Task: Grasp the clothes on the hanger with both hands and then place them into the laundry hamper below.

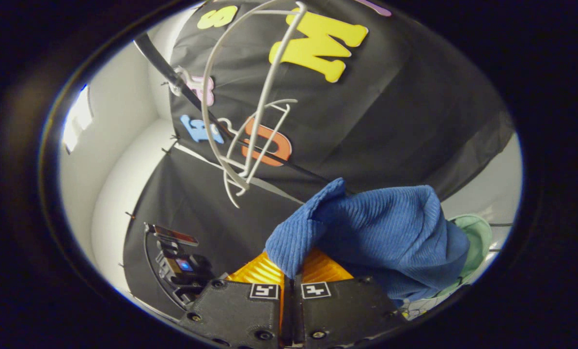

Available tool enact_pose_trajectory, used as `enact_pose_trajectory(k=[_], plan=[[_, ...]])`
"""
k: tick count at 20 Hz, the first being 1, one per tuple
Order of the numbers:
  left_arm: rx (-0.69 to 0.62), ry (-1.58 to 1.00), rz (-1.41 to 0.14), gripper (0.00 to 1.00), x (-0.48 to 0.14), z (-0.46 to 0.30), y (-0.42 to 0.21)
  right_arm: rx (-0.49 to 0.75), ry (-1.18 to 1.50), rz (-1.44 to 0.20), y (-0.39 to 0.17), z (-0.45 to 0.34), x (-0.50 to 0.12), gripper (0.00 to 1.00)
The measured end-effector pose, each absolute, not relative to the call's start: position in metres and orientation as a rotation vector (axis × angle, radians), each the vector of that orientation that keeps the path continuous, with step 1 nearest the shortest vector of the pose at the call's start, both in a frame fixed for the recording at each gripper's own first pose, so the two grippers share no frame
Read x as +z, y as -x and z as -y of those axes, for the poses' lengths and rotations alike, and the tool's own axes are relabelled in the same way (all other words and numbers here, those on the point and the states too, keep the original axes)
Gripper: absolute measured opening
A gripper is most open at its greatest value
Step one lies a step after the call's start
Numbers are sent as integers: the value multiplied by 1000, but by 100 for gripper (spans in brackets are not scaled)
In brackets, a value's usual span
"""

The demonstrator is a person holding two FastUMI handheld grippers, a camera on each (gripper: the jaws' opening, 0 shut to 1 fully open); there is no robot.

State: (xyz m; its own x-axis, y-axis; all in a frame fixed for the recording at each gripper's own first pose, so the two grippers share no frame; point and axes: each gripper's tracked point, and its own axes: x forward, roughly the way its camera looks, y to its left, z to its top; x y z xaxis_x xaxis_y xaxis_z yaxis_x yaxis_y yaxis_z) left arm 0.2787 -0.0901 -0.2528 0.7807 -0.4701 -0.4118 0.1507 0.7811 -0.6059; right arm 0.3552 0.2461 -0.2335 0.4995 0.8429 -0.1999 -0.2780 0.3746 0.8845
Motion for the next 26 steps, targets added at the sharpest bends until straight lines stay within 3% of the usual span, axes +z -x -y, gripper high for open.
enact_pose_trajectory(k=[9,14,26], plan=[[-276,607,-821,0,-392,121,-245,626,-764,-953,-337,-228,-377,4],[-243,553,-926,0,-431,125,-217,569,-617,-1030,-323,-222,-429,4],[-128,413,-1156,0,-498,109,-169,443,-405,-1194,-303,-206,-475,4]])
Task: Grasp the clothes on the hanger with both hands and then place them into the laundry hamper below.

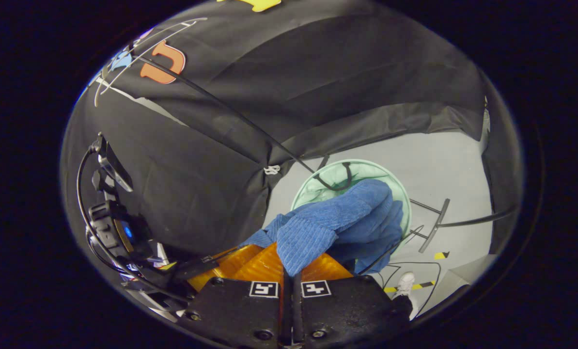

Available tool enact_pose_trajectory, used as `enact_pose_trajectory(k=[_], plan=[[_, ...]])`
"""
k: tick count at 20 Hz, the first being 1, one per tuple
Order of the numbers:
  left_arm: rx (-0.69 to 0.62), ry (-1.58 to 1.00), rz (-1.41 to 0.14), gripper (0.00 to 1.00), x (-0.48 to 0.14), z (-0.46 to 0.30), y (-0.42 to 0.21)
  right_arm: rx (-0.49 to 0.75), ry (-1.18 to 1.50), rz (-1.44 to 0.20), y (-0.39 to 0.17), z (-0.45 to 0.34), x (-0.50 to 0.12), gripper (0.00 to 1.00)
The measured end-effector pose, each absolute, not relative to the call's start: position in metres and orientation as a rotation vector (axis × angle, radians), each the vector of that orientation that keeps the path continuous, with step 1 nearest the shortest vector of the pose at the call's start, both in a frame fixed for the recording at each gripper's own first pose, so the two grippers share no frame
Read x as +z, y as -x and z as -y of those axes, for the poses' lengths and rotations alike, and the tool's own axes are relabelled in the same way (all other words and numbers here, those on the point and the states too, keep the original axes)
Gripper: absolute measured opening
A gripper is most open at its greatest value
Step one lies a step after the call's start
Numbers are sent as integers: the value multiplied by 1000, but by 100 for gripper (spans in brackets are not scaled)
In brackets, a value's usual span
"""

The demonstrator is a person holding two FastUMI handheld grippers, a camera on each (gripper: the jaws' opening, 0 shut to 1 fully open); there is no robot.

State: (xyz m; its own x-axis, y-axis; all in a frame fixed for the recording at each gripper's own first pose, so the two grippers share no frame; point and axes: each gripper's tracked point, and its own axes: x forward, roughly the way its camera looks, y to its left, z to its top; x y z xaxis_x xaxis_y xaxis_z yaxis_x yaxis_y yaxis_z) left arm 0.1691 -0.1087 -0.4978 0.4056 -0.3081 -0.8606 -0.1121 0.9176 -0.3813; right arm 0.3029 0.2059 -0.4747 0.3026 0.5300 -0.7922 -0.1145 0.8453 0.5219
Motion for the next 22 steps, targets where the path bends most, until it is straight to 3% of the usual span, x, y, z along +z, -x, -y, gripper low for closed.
enact_pose_trajectory(k=[7,8,9,12,14,15,17,18,19,20,22], plan=[[-110,422,-1200,5,-502,106,-166,394,-436,-1253,-294,-202,-490,7],[-120,431,-1198,14,-503,108,-166,382,-455,-1251,-293,-203,-491,7],[-134,436,-1185,32,-504,110,-167,380,-481,-1248,-294,-206,-489,7],[-129,414,-1167,100,-507,113,-168,347,-488,-1223,-300,-193,-494,61],[-112,391,-1157,96,-505,102,-164,320,-494,-1202,-306,-188,-493,76],[-107,383,-1150,100,-505,100,-162,317,-496,-1196,-308,-188,-493,80],[-106,372,-1141,96,-503,99,-161,311,-490,-1189,-309,-184,-489,90],[-108,371,-1138,100,-503,100,-162,307,-487,-1184,-308,-183,-488,93],[-108,370,-1134,96,-501,100,-163,302,-490,-1176,-307,-183,-486,93],[-109,370,-1126,100,-499,99,-163,293,-489,-1167,-305,-182,-486,93],[-107,357,-1102,96,-494,96,-163,303,-498,-1149,-305,-181,-477,93]])
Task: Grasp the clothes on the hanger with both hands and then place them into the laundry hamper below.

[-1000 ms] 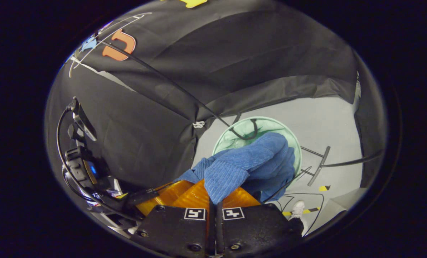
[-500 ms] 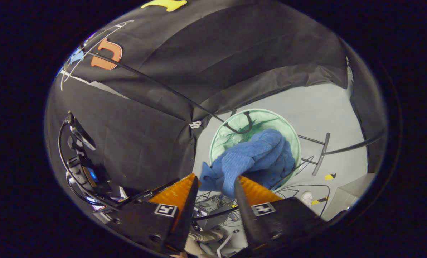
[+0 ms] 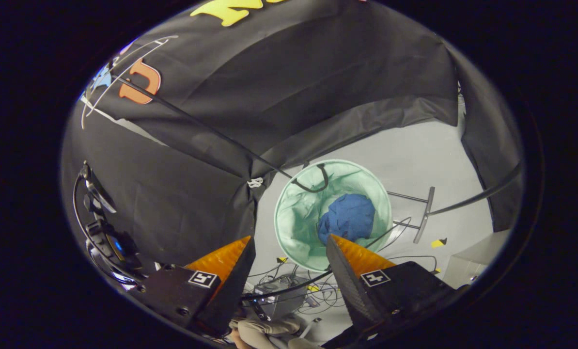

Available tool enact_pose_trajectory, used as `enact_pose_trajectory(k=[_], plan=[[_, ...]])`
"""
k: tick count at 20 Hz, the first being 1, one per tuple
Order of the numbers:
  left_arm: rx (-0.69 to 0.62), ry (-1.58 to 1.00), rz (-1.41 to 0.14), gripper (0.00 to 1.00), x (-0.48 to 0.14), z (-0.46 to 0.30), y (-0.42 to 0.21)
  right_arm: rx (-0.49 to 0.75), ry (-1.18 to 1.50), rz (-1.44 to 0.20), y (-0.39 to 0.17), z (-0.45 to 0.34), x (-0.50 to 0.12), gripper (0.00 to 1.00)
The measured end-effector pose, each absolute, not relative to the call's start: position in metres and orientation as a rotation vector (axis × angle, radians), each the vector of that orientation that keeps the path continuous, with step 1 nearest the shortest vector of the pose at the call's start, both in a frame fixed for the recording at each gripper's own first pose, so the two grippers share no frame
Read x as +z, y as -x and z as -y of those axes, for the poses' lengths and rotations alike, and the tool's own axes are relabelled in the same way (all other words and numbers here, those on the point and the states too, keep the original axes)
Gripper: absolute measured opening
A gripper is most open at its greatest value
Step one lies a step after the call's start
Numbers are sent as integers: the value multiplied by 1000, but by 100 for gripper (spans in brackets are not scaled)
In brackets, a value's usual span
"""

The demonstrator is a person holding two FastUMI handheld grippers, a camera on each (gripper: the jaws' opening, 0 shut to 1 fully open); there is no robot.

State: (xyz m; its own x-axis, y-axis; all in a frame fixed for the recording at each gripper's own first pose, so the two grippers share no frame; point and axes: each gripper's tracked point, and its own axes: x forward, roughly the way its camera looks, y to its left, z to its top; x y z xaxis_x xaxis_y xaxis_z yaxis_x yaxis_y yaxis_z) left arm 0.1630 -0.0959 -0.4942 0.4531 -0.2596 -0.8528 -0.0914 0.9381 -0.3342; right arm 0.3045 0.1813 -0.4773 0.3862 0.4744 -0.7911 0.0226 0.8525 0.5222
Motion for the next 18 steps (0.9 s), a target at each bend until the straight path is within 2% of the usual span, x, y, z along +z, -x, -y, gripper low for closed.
enact_pose_trajectory(k=[1,2,3,14,15,16,17,18], plan=[[-102,341,-1083,100,-489,92,-165,308,-490,-1134,-305,-180,-472,93],[-98,324,-1052,100,-481,88,-167,312,-483,-1110,-308,-177,-465,93],[-95,306,-1020,96,-473,82,-169,313,-478,-1082,-310,-174,-455,93],[-103,304,-708,96,-329,52,-164,355,-547,-732,-283,-168,-308,93],[-102,299,-673,100,-314,52,-164,374,-537,-708,-276,-169,-296,93],[-108,292,-630,96,-296,52,-164,382,-517,-676,-268,-162,-283,100],[-117,284,-594,96,-279,52,-167,388,-491,-637,-264,-156,-267,97],[-119,281,-559,96,-263,52,-165,392,-468,-593,-259,-149,-249,100]])
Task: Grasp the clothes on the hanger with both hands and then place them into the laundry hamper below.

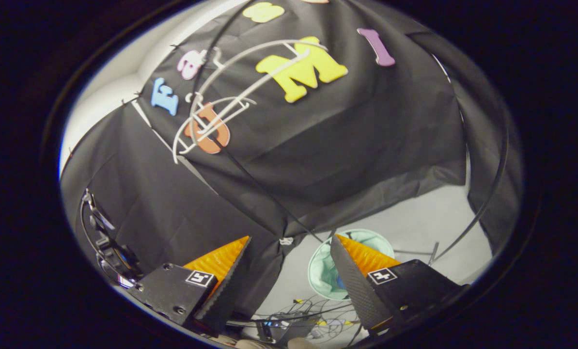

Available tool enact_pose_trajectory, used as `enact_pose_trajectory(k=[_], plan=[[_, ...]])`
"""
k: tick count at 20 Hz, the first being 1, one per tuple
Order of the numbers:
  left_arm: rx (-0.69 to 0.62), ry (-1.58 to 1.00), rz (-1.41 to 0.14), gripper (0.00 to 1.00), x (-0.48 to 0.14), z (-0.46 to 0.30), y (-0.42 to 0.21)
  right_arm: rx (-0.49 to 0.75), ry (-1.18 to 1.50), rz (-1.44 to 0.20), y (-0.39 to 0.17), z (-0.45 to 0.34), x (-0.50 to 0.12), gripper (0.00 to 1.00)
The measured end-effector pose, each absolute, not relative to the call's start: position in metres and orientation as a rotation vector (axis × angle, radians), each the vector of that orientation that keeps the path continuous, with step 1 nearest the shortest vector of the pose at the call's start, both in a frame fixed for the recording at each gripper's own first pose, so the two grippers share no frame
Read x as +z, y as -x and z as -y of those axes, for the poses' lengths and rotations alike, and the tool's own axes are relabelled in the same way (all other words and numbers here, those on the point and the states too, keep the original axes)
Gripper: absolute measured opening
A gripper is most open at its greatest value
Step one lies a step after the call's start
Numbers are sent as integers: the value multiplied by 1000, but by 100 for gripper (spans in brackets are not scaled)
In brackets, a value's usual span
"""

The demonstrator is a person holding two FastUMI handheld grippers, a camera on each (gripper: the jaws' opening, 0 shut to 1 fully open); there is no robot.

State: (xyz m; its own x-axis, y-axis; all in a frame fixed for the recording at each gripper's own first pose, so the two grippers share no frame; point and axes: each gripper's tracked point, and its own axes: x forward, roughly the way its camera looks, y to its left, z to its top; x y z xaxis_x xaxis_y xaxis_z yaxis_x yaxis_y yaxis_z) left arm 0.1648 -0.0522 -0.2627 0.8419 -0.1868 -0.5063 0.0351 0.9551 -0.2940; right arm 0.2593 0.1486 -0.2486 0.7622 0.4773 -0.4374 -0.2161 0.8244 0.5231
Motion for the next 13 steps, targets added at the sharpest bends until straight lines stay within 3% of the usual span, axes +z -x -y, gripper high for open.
enact_pose_trajectory(k=[7,13], plan=[[-179,242,-294,100,-122,76,-121,385,-342,-264,-217,-97,-117,100],[-146,171,-115,100,-28,107,-64,378,-242,-117,-169,-41,-49,100]])
